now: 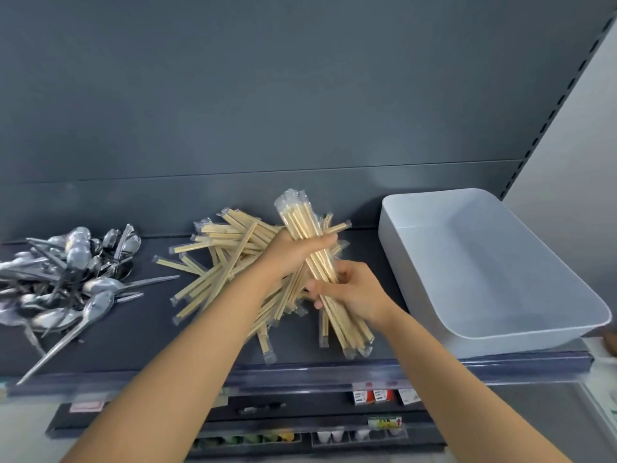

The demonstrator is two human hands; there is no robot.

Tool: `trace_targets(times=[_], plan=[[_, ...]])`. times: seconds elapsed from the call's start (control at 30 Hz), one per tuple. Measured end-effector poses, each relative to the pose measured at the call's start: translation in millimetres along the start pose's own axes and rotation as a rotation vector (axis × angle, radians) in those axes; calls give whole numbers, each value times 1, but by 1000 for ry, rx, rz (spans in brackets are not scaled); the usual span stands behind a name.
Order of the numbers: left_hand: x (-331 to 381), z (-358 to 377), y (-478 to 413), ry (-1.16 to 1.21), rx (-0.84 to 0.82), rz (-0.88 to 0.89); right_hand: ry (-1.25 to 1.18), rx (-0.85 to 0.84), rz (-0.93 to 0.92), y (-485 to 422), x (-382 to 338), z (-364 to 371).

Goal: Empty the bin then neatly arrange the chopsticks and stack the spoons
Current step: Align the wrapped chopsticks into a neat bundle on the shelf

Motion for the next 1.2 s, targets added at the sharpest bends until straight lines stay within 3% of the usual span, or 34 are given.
trace_targets(times=[0.07,0.27,0.4,0.47,0.63,0.77,0.8,0.87,0.93,1.07,1.2], plan=[[-12,-9,0,30,26,-93,28,-78,39,1,-4,-3],[-50,-24,28,306,66,-194,483,-119,31,-5,-7,-1],[-72,-65,58,405,302,-117,696,-172,11,-4,7,0],[-80,-78,72,222,354,-116,805,-200,6,-2,16,3],[-80,-75,88,-314,155,-17,914,-212,-34,-1,30,16],[-70,-66,94,-902,-5,140,1044,-175,-217,4,26,24],[-70,-61,96,-898,-13,146,1079,-167,-271,6,27,25],[-65,-50,99,-621,19,82,1130,-147,-366,11,32,25],[-56,-40,91,-522,87,110,1126,-103,-393,15,40,18],[-49,-22,52,-897,151,114,1135,50,-434,19,51,6],[-57,12,14,-1203,55,-17,1131,135,-494,28,58,8]])
Point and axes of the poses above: each hand's wrist, its own y-axis away from the middle knuckle, its own z-axis out of the palm, x = y × z, the point moved 3 cm from there along -y, towards the middle knuckle, and after that the axes turned 9 degrees about z, right-handed, at the moved point
